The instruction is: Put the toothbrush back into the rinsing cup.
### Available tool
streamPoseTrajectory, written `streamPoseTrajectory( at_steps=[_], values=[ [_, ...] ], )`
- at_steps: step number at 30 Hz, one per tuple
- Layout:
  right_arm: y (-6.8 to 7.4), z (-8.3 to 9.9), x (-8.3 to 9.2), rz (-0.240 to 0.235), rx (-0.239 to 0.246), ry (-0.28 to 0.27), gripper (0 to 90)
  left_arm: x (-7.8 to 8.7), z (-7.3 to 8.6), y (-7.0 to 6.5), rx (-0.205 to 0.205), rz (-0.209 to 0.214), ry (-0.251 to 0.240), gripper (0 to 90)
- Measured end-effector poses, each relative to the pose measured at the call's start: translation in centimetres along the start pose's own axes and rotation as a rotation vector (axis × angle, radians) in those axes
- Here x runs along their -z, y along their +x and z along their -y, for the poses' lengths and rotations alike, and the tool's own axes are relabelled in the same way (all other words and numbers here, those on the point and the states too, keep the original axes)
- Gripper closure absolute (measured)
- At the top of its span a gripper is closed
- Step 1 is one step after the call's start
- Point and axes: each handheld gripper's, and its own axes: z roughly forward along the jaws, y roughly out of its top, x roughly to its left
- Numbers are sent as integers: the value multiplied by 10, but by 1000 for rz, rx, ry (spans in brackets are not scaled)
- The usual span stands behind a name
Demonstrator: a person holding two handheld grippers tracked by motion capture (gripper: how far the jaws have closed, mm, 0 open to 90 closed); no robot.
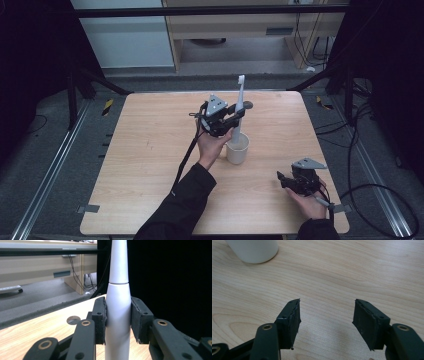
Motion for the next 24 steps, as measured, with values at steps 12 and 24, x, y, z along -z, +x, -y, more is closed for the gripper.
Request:
streamPoseTrajectory(
  at_steps=[12,24],
  values=[
    [0,0,0,-2,-1,2,385,-8,19,1,4,4,44,668],
    [0,1,-1,6,5,4,384,-14,48,3,17,1,99,667]
  ],
)
